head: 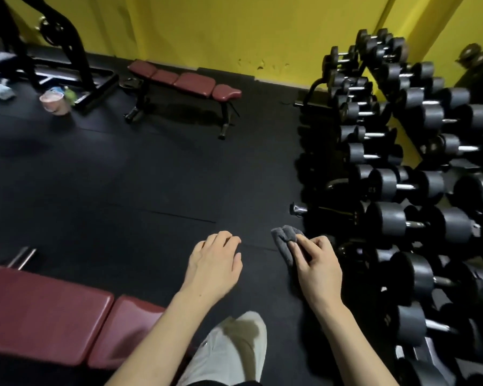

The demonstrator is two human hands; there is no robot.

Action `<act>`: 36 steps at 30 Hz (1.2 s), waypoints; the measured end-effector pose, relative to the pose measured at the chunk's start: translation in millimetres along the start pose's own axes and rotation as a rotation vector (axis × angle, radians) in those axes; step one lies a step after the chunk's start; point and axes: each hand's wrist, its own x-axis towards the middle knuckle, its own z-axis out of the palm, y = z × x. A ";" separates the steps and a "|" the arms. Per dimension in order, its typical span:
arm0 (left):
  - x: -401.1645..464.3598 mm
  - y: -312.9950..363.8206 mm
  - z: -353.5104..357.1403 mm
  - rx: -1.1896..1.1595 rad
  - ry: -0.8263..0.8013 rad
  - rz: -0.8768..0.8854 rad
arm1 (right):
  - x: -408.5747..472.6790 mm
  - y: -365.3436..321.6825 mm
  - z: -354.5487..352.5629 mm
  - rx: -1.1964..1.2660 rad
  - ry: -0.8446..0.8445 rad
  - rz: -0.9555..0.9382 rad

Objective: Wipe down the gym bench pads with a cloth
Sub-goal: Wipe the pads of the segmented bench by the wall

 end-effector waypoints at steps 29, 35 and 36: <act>602.2 -191.4 -1.1 0.088 0.099 -0.256 | 651.7 -56.1 290.0 0.080 -0.222 -0.155; 767.2 -286.1 -26.7 0.132 0.121 -0.349 | 809.9 -125.6 413.6 0.159 -0.251 -0.288; 789.8 -303.0 -36.7 0.141 0.144 -0.378 | 833.0 -143.4 433.5 0.174 -0.268 -0.305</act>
